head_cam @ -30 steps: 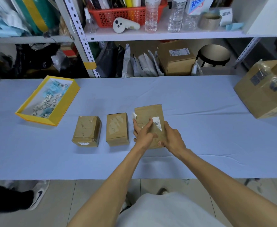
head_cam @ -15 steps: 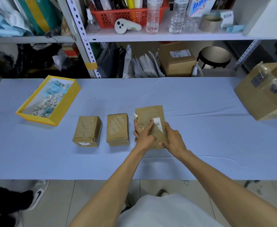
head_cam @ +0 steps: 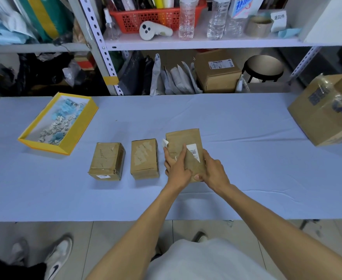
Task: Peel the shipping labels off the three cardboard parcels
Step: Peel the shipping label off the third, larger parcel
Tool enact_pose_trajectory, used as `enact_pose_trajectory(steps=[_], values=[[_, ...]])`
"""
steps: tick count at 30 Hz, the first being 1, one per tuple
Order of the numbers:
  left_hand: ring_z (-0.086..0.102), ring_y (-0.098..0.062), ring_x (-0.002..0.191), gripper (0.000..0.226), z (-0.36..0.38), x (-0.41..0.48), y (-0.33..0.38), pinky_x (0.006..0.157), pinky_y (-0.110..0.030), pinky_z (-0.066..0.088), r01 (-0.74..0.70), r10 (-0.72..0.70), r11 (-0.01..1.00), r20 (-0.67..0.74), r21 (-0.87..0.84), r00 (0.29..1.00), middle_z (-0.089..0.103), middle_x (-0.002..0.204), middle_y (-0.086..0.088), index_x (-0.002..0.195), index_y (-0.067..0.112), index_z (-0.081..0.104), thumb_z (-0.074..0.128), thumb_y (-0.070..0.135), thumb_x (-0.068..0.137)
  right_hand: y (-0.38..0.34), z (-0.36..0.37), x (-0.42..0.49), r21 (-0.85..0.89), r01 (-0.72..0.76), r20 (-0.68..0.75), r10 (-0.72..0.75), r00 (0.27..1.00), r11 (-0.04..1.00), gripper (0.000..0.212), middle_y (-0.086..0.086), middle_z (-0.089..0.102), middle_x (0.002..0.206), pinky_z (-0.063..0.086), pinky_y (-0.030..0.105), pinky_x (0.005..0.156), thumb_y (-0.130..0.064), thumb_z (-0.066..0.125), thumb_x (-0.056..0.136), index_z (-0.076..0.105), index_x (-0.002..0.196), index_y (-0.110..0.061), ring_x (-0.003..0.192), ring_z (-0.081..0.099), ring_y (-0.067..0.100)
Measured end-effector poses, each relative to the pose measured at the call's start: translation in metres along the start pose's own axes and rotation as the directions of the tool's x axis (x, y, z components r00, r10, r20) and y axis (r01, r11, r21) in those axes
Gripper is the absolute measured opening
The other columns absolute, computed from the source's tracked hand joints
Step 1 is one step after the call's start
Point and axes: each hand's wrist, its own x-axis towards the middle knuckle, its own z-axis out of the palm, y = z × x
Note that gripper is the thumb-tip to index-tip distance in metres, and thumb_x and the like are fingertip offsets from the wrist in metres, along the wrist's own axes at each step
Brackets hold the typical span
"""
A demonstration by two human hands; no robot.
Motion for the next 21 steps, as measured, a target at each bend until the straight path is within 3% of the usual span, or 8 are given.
enact_pose_trajectory(steps=[6,14,21], values=[[0.004,-0.029,0.143,0.086,0.0005,0.0007,-0.0017,0.118,-0.047,0.016,-0.01,0.01,1.0,-0.017,-0.018,1.0,-0.024,0.157,0.003,0.146,0.045,0.027,0.042,-0.005,0.077,-0.0005,-0.0002,-0.0006,-0.023,0.003,0.001,-0.003,1.0,1.0,0.077,0.007,0.065,0.097,0.056,0.045,0.073,-0.012,0.075,0.068,0.033,0.131,-0.024,0.086,0.06,0.031],[0.014,-0.02,0.143,0.082,-0.003,0.0078,0.0003,0.118,-0.048,0.021,0.075,-0.082,0.944,-0.006,-0.32,0.997,-0.006,0.157,0.015,0.133,0.043,0.051,0.047,-0.011,0.072,-0.0023,-0.0017,0.0015,-0.032,-0.002,0.004,0.002,1.0,0.999,0.073,0.007,0.064,0.096,0.056,0.044,0.072,-0.01,0.074,0.069,0.035,0.13,-0.022,0.084,0.059,0.031],[0.005,-0.018,0.146,0.084,-0.0011,0.0068,-0.0006,0.119,-0.047,0.019,0.082,-0.083,0.928,0.013,-0.363,0.996,-0.014,0.158,0.015,0.136,0.043,0.047,0.051,-0.007,0.069,-0.0022,0.0001,0.0033,-0.055,-0.018,0.005,0.019,1.0,0.998,0.076,0.008,0.063,0.097,0.056,0.043,0.072,-0.011,0.074,0.069,0.032,0.132,-0.022,0.085,0.059,0.03]])
